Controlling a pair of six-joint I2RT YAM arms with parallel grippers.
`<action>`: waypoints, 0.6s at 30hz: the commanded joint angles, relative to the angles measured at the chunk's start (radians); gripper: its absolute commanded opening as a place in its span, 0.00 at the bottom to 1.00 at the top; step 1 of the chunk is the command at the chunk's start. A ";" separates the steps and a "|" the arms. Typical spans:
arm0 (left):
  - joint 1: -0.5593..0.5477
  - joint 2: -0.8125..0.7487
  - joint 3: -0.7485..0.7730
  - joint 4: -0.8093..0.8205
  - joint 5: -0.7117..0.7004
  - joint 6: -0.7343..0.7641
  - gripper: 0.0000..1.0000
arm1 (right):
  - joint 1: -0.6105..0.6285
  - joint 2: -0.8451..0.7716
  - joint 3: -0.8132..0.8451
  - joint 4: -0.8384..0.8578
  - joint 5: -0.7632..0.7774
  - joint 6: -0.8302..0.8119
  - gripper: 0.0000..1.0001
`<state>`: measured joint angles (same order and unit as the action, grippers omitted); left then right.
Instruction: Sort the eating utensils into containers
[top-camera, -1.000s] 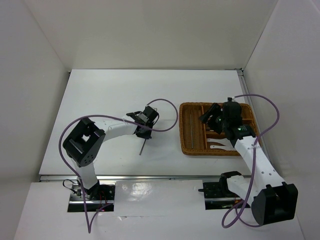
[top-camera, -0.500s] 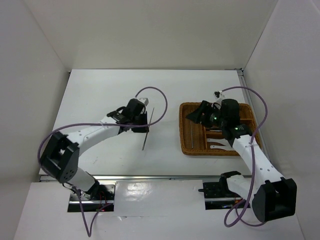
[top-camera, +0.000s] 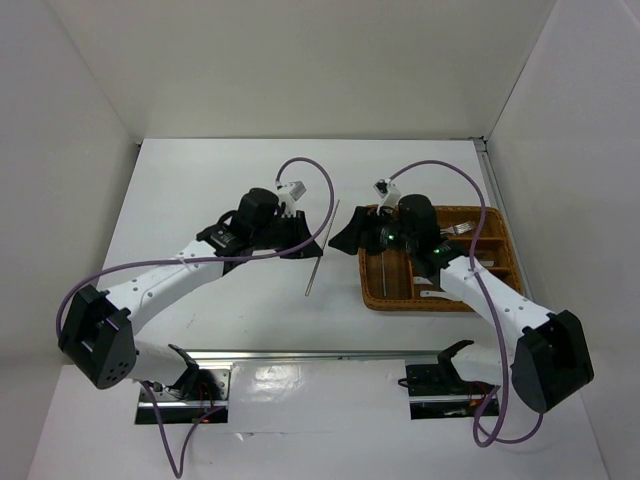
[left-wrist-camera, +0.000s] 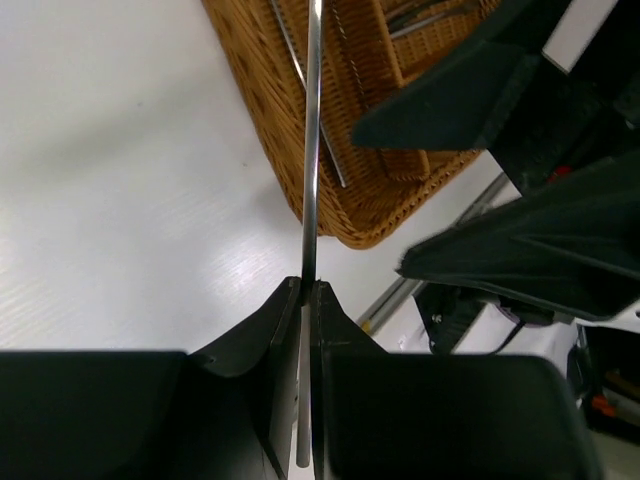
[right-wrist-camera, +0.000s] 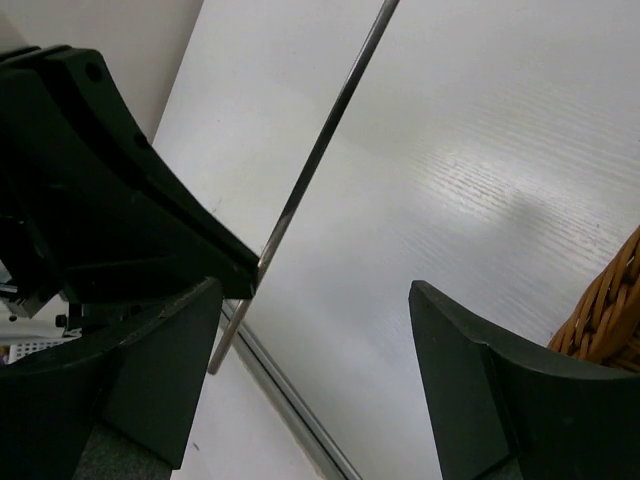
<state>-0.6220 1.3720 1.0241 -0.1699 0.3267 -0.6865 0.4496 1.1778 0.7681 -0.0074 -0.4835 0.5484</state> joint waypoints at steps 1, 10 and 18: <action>-0.013 -0.050 -0.001 0.072 0.077 -0.018 0.10 | 0.027 0.011 0.051 0.107 0.054 -0.021 0.83; -0.031 -0.041 -0.010 0.102 0.138 -0.018 0.10 | 0.046 0.055 0.042 0.139 0.101 -0.002 0.82; -0.059 -0.001 0.001 0.144 0.127 -0.038 0.12 | 0.066 0.079 0.063 0.116 0.169 0.039 0.39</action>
<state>-0.6662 1.3613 1.0111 -0.1028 0.4274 -0.7124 0.5083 1.2396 0.7792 0.0750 -0.3595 0.5930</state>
